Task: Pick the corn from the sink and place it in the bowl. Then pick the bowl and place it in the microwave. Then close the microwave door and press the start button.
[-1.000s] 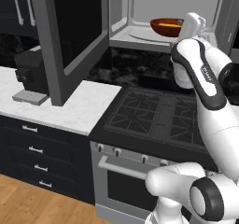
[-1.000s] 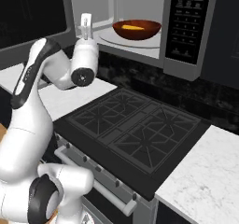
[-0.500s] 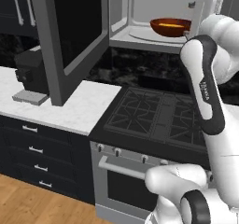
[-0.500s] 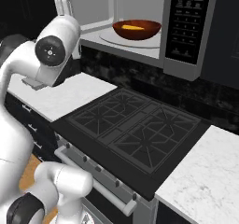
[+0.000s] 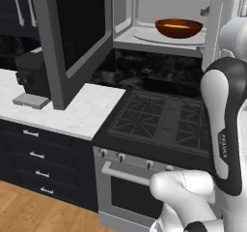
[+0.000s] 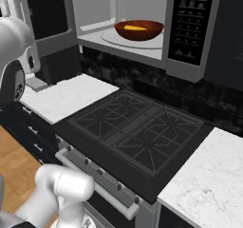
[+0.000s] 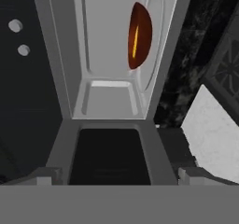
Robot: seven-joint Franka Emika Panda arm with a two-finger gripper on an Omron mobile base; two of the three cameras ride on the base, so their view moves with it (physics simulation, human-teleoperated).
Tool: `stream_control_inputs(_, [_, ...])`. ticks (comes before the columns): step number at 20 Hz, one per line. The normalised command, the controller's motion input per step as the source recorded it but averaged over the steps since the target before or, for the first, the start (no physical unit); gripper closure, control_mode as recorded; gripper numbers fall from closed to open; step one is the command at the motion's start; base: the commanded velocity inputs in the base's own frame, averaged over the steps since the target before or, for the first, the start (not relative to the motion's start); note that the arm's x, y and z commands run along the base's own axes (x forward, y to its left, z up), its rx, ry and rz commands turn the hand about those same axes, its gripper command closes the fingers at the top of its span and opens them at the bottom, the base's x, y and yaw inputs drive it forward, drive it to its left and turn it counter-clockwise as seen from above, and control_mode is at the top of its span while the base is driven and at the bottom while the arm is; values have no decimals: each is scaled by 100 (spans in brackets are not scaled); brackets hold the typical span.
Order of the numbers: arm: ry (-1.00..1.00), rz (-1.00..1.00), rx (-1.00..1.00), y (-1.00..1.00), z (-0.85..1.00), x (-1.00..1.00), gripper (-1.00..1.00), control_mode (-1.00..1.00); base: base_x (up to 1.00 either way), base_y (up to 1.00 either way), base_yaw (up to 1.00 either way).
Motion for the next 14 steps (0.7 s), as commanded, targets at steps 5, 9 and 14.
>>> stream_control_inputs(5, [-2,0,2,70,-54,-79,-100,-100,0,0,0])
stream_control_inputs(9, [0,0,9,74,-24,-67,-100,-100,0,0,0])
stream_control_inputs(14, [-7,-15,0,86,-18,-19,-100,-100,0,0,0])
